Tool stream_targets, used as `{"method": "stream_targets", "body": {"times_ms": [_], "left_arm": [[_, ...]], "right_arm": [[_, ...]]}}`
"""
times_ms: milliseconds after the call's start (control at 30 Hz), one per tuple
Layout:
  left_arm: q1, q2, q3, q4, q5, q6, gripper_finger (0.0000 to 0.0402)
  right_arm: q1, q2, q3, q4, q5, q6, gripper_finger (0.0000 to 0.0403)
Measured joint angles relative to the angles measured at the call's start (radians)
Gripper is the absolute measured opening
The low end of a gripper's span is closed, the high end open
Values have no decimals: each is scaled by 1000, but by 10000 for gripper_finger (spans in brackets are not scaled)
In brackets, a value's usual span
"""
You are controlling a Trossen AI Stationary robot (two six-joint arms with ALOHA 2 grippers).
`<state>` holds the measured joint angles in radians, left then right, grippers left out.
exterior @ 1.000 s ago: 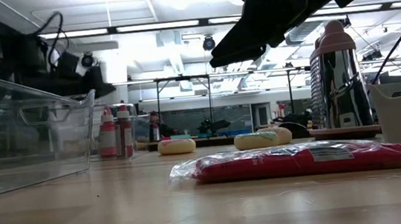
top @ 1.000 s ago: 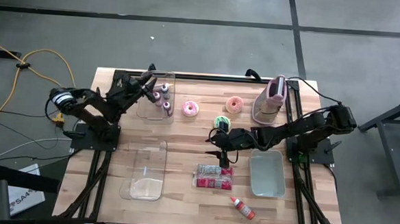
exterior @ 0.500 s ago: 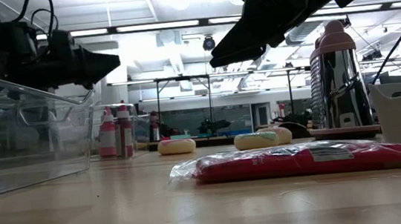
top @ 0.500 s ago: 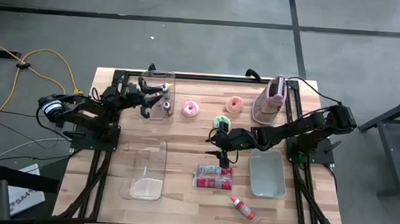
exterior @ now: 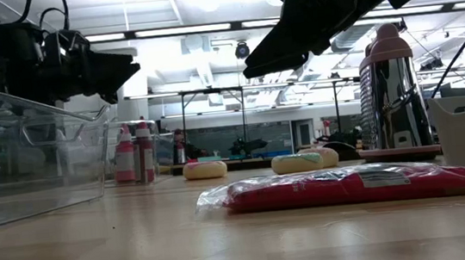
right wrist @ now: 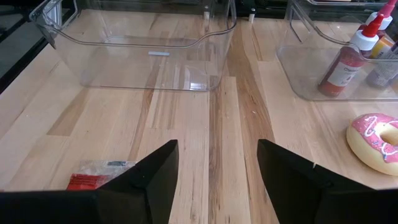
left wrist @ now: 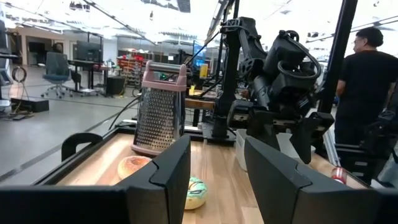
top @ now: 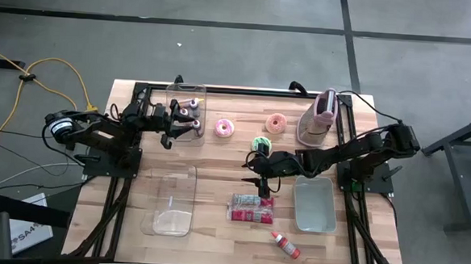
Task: Pick & Place Food Item
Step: Put the orange food coloring bottle into the top transparent bin
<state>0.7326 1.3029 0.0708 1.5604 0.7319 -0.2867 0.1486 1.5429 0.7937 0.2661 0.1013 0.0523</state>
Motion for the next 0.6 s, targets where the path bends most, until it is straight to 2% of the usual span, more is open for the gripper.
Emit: {"method": "stream_targets", "body": {"times_ms": [200,367,600], "left_arm": [[-1,0,3,-7,-4,-3,147],[-52,0,42,-30,-28,-2,147],[-150,0,147,-205,-77,45,147]], "right_arm": [[0,0,0,0,0,0,207],[0,0,0,0,0,0,207],[0,0,0,0,0,0,207]]}}
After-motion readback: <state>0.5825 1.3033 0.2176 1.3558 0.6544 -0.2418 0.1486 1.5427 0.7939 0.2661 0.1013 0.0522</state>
